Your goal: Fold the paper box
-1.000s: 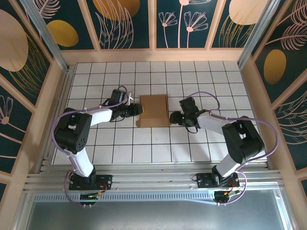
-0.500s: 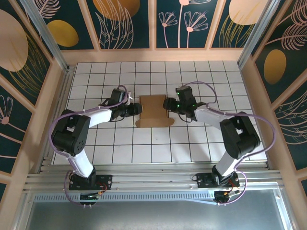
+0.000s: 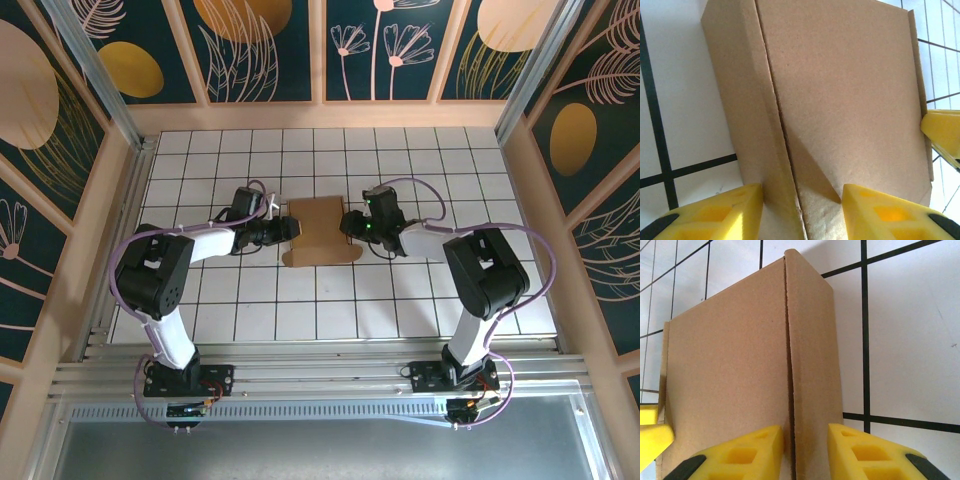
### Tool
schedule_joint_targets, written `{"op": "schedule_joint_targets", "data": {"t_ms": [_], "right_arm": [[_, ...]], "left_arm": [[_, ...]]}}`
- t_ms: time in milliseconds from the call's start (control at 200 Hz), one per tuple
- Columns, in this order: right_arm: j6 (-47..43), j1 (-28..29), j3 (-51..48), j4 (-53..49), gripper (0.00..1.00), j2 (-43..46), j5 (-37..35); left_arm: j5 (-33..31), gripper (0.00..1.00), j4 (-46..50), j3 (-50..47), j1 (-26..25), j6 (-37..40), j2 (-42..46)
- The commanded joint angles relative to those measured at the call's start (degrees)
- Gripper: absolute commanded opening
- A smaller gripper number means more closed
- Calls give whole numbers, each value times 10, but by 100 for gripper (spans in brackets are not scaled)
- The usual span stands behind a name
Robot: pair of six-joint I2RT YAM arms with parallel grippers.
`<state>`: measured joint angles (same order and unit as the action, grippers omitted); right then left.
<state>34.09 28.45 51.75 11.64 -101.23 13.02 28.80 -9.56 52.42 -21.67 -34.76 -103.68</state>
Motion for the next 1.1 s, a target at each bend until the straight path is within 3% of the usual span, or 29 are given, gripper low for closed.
{"op": "schedule_joint_targets", "data": {"t_ms": [0, 110, 315, 400, 526, 871, 1006, 1096], "right_arm": [[14, 0, -27, -8, 29, -21, 16], [15, -2, -30, -2, 30, -19, 27], [31, -14, -41, 18, 45, 33, 64], [39, -14, -43, 29, 47, 49, 70], [43, -14, -29, 34, 47, 44, 77], [43, -26, -23, 44, 22, 9, 56], [40, -30, -31, 49, 19, 1, 60], [42, -34, -42, 58, 10, 1, 63]], "left_arm": [[56, 46, -39, -9, -4, -28, -6], [61, 46, -49, -9, -4, -35, 1], [-30, 53, 36, 13, -3, 29, 24], [-37, 60, 32, 6, -2, 34, 35], [-37, 61, -2, -13, 0, 18, 51], [-55, 61, -12, -38, 15, 17, 105], [-59, 61, -12, -40, 17, 15, 105], [-58, 61, -13, -41, 18, 7, 104]]}}
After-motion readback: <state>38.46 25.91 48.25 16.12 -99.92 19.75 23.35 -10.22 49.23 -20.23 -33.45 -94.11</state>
